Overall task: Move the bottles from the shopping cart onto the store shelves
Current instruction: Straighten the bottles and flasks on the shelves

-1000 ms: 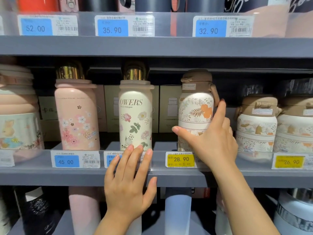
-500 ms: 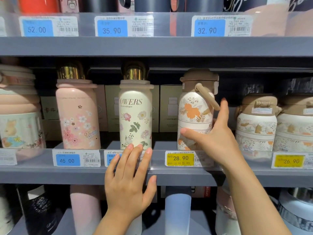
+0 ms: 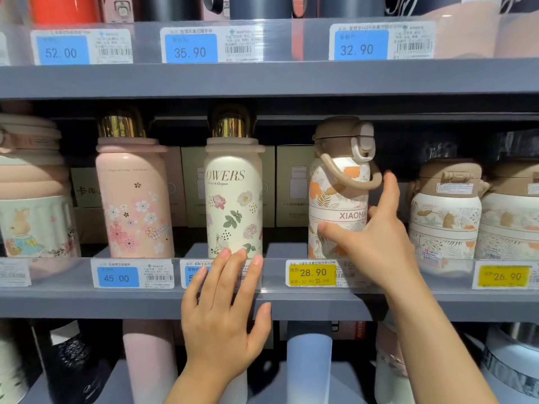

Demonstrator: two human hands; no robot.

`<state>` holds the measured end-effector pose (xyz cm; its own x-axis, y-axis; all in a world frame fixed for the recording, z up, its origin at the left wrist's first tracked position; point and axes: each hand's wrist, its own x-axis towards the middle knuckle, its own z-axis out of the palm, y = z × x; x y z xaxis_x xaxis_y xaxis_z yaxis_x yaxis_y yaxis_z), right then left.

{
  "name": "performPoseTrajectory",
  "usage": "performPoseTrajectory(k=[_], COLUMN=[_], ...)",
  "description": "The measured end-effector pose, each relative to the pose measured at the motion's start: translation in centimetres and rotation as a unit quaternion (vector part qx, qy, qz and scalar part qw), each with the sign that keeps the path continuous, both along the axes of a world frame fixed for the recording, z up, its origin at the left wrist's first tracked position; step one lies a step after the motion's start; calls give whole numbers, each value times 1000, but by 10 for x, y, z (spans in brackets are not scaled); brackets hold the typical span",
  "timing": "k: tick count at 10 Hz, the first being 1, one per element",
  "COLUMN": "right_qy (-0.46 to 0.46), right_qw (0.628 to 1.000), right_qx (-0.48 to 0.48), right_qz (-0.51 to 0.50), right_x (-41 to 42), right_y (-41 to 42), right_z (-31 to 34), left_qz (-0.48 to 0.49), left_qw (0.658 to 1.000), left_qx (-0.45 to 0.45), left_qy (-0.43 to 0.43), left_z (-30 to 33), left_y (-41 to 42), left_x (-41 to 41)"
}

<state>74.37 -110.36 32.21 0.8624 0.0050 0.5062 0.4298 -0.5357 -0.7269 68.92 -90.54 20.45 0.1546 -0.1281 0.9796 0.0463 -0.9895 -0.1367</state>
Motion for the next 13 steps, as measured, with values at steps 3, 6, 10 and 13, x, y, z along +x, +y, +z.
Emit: performPoseTrajectory(k=[3,6,10,13], right_qy=[-52,-65,-300,-105], right_qw=[990,989,946,983], right_qx=[-73,-76,98,39], right_qz=[-111,-110,-71,-148], right_x=[-2,0,-10,23], right_y=[18,16,-28,-107], right_z=[-5,-5,-34,-22], left_qz=[0,4,-16,-51], left_qw=[1000,1000,997,994], left_qx=[-5,-3,-19,41], left_qy=[8,9,71,83], left_z=[1,1,4,16], left_y=[-1,0,-3,-63], left_x=[-1,-1,-10,11])
